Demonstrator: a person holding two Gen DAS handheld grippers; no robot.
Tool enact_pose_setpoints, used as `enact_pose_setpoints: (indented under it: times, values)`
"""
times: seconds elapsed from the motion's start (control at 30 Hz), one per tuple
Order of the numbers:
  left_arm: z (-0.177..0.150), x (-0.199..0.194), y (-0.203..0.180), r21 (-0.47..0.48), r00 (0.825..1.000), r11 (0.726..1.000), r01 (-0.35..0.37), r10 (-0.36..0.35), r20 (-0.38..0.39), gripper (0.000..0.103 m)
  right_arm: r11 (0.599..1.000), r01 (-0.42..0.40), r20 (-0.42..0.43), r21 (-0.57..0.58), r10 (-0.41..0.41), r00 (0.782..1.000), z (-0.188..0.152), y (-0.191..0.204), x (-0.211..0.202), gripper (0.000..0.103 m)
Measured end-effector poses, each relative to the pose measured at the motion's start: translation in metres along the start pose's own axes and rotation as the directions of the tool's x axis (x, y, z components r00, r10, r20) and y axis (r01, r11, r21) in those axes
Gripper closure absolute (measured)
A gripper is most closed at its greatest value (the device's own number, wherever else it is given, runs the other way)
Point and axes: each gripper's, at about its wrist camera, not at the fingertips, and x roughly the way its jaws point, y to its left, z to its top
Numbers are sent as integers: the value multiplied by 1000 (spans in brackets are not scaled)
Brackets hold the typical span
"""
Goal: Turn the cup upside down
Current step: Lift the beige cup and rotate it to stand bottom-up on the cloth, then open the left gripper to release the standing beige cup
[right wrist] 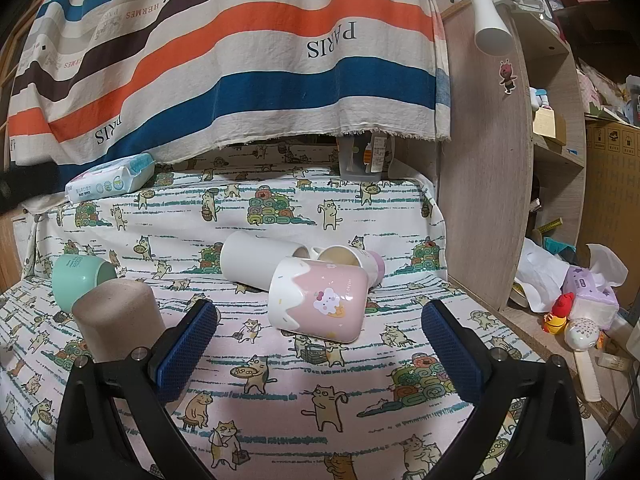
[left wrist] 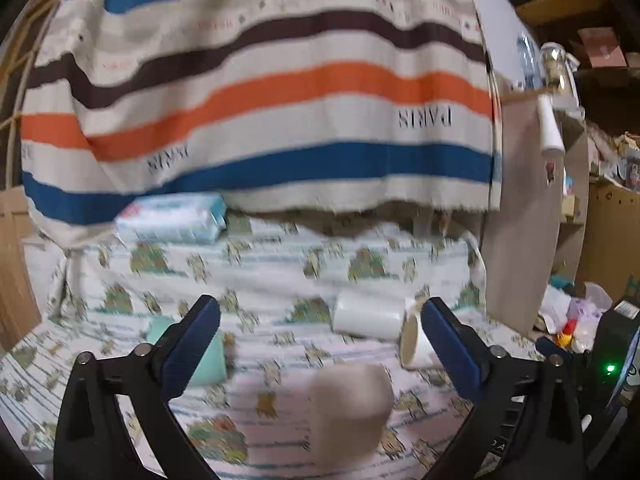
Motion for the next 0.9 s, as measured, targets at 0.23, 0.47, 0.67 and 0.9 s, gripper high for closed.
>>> enact_pose_setpoints:
  times: [0.23,0.47,0.67,0.9]
  values:
    - [1,-19,19,49,997,999,11,-15,76,0,1000,0,0,0,0,1000,0,0,0,0]
    - [-22,-22,37,60,998,998,28,-31,50,0,1000,0,0,0,0,1000,0,0,0,0]
    - [-41,-25,48,54,999,999,8,-11,50,0,1000,-4,0,-3,4,1000,0,1,0,0]
    - [-55,-25,62,41,1000,999,-1,0,25,0,1000,-4,0,-2,4,1000,0,1,-1,0]
